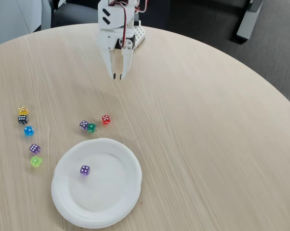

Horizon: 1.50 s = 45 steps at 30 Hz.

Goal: Pick a purple dice and put it in the plate.

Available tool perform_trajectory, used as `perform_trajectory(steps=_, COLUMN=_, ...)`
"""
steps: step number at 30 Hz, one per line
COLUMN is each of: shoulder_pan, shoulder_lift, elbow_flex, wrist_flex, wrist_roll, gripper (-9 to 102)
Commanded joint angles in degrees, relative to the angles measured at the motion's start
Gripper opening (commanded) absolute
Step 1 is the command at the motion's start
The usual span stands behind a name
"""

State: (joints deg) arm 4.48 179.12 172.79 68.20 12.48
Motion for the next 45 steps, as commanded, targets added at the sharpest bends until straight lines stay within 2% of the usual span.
perform_trajectory(steps=1, shoulder_pan=-0.44, shoulder_lift=0.26, elbow_flex=-0.26, wrist_flex=0.09, wrist_roll=-0.09, gripper=6)
perform_trajectory(steps=24, shoulder_pan=-0.44, shoulder_lift=0.26, elbow_flex=-0.26, wrist_flex=0.09, wrist_roll=0.09, gripper=8)
perform_trajectory(steps=27, shoulder_pan=-0.44, shoulder_lift=0.26, elbow_flex=-0.26, wrist_flex=0.09, wrist_roll=0.26, gripper=0)
perform_trajectory(steps=45, shoulder_pan=-0.44, shoulder_lift=0.26, elbow_flex=-0.26, wrist_flex=0.09, wrist_roll=1.05, gripper=1)
